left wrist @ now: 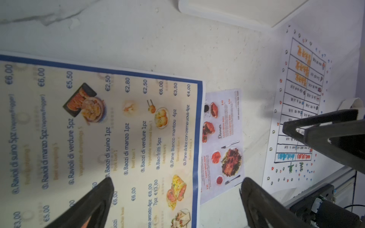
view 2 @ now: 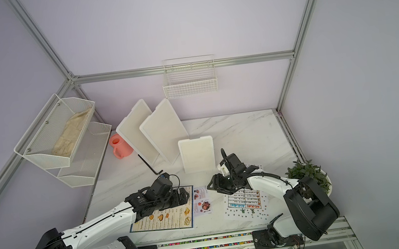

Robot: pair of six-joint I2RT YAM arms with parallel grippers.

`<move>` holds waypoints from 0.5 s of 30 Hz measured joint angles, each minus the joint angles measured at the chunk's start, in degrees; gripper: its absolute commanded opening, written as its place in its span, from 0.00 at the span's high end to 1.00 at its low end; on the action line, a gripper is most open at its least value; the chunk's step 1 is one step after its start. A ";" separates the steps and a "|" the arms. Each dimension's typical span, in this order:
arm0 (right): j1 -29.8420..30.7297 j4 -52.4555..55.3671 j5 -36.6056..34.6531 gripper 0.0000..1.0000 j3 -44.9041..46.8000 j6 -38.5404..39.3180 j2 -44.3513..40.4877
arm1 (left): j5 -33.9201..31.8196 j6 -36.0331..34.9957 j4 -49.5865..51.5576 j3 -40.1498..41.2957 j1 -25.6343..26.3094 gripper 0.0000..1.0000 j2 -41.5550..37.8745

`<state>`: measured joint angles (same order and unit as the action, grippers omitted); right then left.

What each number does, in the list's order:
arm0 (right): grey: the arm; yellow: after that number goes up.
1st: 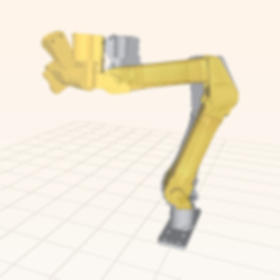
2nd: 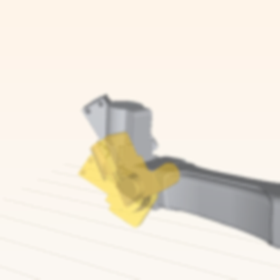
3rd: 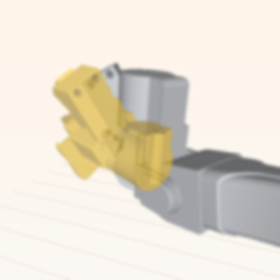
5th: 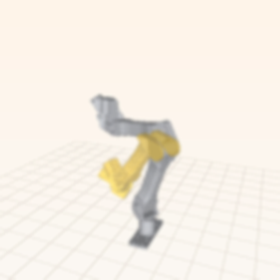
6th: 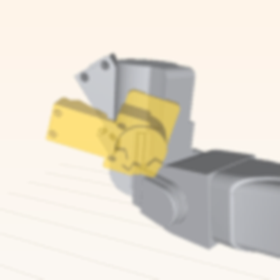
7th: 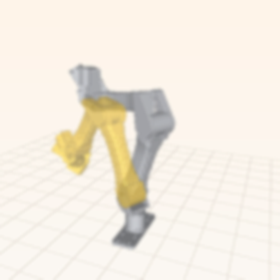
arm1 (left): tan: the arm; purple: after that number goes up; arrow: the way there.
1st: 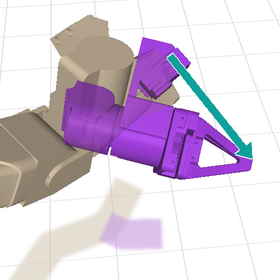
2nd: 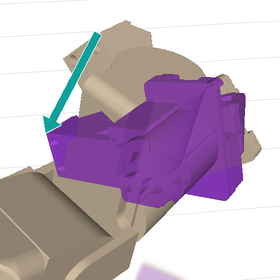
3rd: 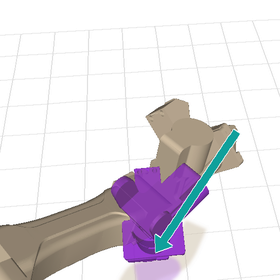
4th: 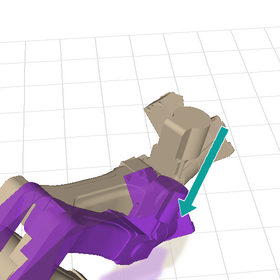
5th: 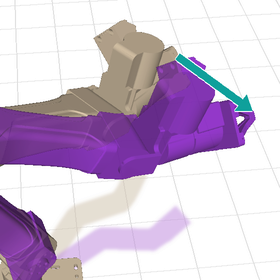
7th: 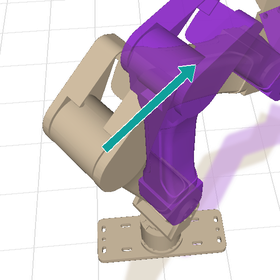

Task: Insert the menus into the narrow rack
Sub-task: Adjust the narrow rack at the center of the board, then pick up the menu from the center of the board.

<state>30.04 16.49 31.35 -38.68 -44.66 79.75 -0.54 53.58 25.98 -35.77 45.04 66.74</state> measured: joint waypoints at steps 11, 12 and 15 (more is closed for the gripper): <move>4.09 -2.19 -2.67 0.36 1.40 -4.35 0.33 | -1.46 2.40 3.37 1.73 -0.68 0.00 0.48; 4.20 -2.40 -2.89 0.36 1.40 -4.57 0.59 | -1.53 2.40 3.43 1.73 -0.68 0.00 0.92; 4.39 -2.78 -3.54 0.36 1.42 -5.05 1.57 | -1.68 2.40 3.50 1.73 -0.68 0.00 1.95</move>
<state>34.44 13.72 27.81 -37.26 -49.71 81.32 -2.22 55.99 29.47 -34.04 44.36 68.69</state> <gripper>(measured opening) 0.636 0.997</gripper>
